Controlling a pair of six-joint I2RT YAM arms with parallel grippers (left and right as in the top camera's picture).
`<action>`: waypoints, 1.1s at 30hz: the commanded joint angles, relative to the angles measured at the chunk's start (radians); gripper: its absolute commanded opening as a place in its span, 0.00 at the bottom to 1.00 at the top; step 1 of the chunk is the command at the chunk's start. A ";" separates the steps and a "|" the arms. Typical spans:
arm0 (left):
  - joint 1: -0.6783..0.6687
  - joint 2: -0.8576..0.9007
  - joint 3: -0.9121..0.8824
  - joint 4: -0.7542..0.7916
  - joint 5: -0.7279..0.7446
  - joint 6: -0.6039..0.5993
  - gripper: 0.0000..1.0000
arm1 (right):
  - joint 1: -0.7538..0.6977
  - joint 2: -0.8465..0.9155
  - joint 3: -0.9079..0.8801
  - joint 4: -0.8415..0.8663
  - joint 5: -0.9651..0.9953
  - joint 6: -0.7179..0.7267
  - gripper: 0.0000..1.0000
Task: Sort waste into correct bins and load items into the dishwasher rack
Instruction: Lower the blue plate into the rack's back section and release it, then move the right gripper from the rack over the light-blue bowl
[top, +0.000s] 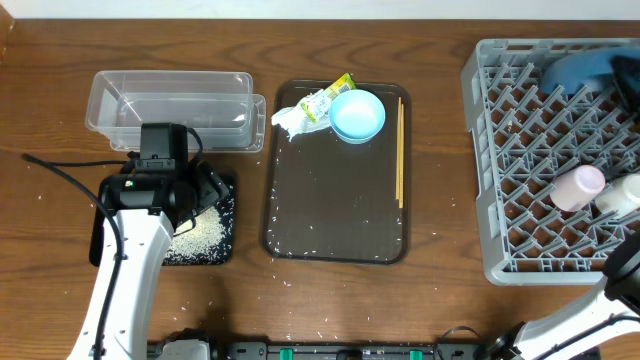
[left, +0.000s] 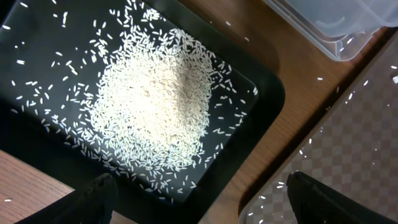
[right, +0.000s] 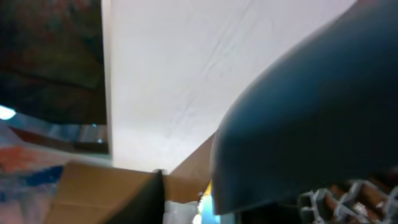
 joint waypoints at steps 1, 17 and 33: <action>0.005 0.005 0.017 -0.004 -0.012 0.013 0.90 | -0.027 -0.088 0.002 -0.021 0.017 -0.013 0.51; 0.005 0.005 0.017 -0.004 -0.012 0.013 0.90 | -0.086 -0.360 0.002 -0.616 0.497 -0.278 0.99; 0.005 0.005 0.017 -0.004 -0.012 0.013 0.90 | -0.086 -0.455 0.002 -0.647 0.449 -0.279 0.99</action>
